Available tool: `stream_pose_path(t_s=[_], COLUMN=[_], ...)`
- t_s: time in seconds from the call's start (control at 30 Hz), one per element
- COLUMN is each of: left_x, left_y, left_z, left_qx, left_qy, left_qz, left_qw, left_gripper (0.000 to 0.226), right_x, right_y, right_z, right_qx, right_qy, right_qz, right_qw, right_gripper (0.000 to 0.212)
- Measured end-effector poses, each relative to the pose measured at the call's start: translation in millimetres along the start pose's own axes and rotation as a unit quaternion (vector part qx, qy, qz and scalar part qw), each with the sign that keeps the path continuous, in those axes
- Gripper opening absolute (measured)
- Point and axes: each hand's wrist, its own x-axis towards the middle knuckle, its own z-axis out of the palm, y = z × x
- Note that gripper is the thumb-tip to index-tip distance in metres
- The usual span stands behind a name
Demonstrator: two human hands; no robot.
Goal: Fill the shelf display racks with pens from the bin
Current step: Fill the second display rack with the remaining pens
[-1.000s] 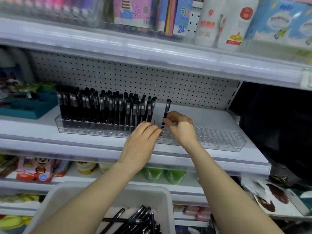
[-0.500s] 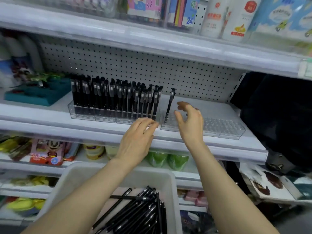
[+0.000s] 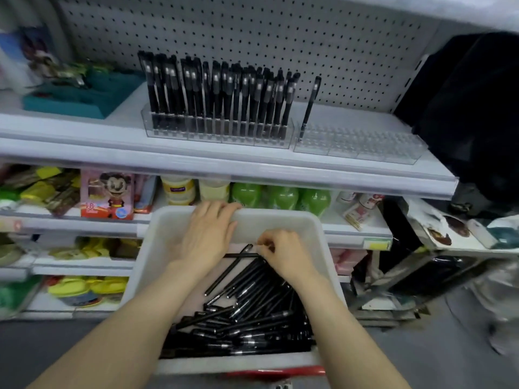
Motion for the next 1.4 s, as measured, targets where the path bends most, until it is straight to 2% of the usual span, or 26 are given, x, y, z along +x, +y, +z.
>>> stream_pose_path(t_s=[0.1,0.2,0.3,0.4,0.47,0.53,0.6,0.7,0.77,0.9,1.0,1.13,1.27,1.4], left_x=[-2,-3,-5,-7,-6,-1,4,18,32,67,96,144,176,187], left_y=[2,1,-1,4,10,17,24,39,53,77,87,92,91,85], left_z=[3,5,5,3,1,-3,-8,-14,-18,-28,-33,-23,-15,-4], left_qx=[-0.001,-0.002,-0.005,-0.027,-0.043,-0.041,-0.033,-0.04,-0.047,-0.056,-0.065,-0.006,0.066,0.096], left_qy=[0.0,0.0,0.003,0.036,0.059,0.061,0.054,0.048,0.038,0.025,0.033,0.03,0.014,0.033], left_qz=[-0.004,-0.002,0.01,0.029,0.065,0.096,0.097,0.069,0.049,0.056,0.074,0.098,0.127,0.139], left_qw=[1.0,1.0,1.0,0.999,0.995,0.993,0.993,0.996,0.997,0.997,0.995,0.995,0.99,0.985], left_gripper=[0.041,0.04,0.041,0.039,0.03,0.022,0.025,0.026,0.022,0.025,0.028,0.045,0.067,0.077], right_x=[-4,-2,-1,-2,-5,-8,-10,-4,3,21,38,71,109,144], right_y=[2,4,7,4,0,-5,-9,-11,-10,-4,10,29,29,24], right_z=[1,2,1,-4,-12,-26,-43,-61,-69,-96,-138,-196,-220,-222], right_qx=[-0.077,-0.075,-0.011,0.123,0.262,0.389,0.485,0.566,0.587,0.554,0.502,0.443,0.364,0.313], right_qy=[-0.053,-0.053,-0.035,0.0,0.028,0.065,0.085,0.103,0.106,0.146,0.224,0.307,0.344,0.335], right_qz=[-0.006,-0.007,0.007,0.042,0.063,0.087,0.104,0.085,0.063,0.03,0.021,0.005,-0.013,-0.03], right_qw=[0.996,0.996,0.999,0.991,0.963,0.915,0.864,0.814,0.8,0.819,0.835,0.842,0.866,0.888], right_gripper=[0.015,0.012,0.011,0.01,0.01,0.011,0.011,0.011,0.01,0.006,0.005,0.005,0.014,0.004])
